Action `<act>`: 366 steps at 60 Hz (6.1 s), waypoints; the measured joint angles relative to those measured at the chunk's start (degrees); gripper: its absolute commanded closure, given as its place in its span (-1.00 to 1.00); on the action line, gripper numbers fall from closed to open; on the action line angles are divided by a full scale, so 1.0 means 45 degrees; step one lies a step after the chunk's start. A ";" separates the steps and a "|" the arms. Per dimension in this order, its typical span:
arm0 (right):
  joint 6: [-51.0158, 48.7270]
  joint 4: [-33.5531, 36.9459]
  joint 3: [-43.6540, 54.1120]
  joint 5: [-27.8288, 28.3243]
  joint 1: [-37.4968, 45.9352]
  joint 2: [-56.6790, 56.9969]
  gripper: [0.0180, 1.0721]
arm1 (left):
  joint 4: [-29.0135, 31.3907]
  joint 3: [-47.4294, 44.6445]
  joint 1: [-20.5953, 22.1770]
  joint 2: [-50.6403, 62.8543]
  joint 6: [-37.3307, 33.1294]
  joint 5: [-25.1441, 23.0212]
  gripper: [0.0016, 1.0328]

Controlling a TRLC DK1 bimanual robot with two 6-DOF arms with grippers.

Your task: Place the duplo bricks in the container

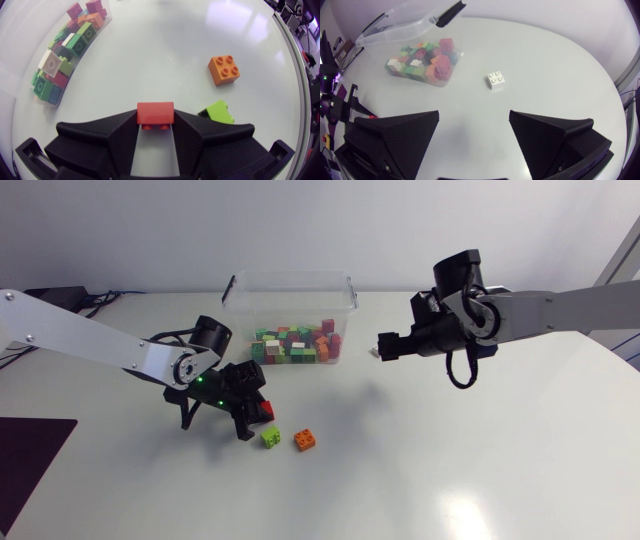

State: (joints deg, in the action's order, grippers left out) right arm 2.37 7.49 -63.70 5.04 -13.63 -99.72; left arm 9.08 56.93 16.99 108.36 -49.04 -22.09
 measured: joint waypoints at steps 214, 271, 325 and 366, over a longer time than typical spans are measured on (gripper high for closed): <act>-0.2322 0.2205 -1.1613 -0.0413 -0.3551 -0.5955 -0.82 | 0.2030 -0.0753 -0.1579 -0.6086 0.1622 -0.0393 -0.91; -0.2254 0.3332 -0.3089 -0.0952 -0.3716 0.1593 -0.91 | 0.3439 -0.0136 0.2715 -0.1967 0.4828 0.3745 -0.34; -0.0160 0.8408 -0.4269 -0.0087 -0.6397 -0.2225 -0.90 | 0.4002 0.0243 0.1554 -0.2924 0.5231 0.3857 0.47; 0.0860 0.9496 -0.6373 -0.0277 -0.7038 -0.5212 -0.42 | 0.3910 0.1749 -0.1248 -0.6169 0.5299 0.2220 0.47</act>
State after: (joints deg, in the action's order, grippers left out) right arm 6.24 50.22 -92.38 3.79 -45.30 -123.17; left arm 26.68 64.79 11.38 80.60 -25.19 -12.10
